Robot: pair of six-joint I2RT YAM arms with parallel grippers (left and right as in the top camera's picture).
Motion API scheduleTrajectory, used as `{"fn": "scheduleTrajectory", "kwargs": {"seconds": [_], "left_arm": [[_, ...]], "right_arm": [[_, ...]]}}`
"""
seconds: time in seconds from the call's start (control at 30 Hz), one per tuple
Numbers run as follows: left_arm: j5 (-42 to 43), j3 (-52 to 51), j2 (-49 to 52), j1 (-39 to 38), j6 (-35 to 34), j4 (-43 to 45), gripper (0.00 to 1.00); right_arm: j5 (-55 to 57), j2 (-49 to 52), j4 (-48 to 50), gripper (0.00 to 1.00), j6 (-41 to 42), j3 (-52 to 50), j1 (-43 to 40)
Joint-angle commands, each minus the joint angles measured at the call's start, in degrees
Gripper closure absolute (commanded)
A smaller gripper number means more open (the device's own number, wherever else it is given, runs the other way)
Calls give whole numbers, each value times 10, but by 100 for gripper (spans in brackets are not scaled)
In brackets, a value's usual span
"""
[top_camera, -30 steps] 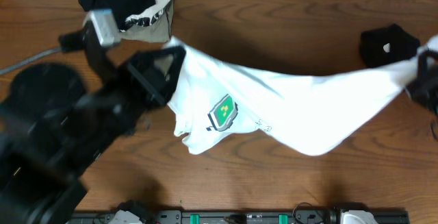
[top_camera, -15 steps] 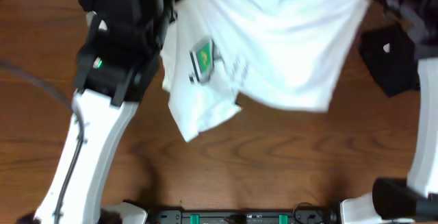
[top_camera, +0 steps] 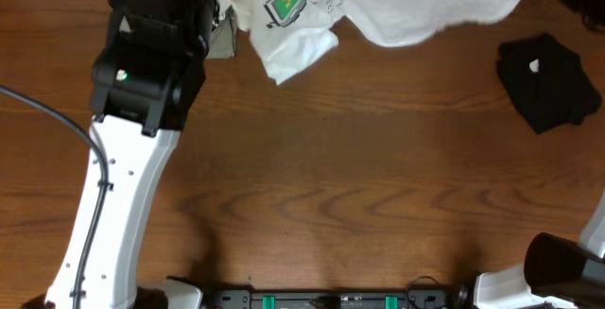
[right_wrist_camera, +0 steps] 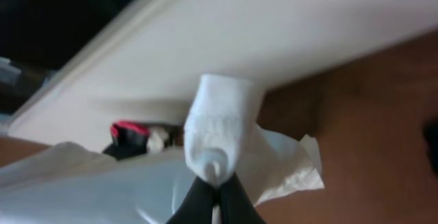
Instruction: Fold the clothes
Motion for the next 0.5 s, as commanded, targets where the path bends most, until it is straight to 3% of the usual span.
{"fn": "scheduleTrajectory", "kwargs": {"seconds": [0.0,0.3,0.47], "left_arm": [[19,8,-14,3,8,-78,94],[116,6,-12,3,-107,-441,94],[116,-1,-12,3,-122,-509,94]], "right_arm": [[6,-10,-56,99,-47,6,-11],[104,-10,-294,99,-95,6,-9],[145,-10,-324,98,-94,2,-9]]}}
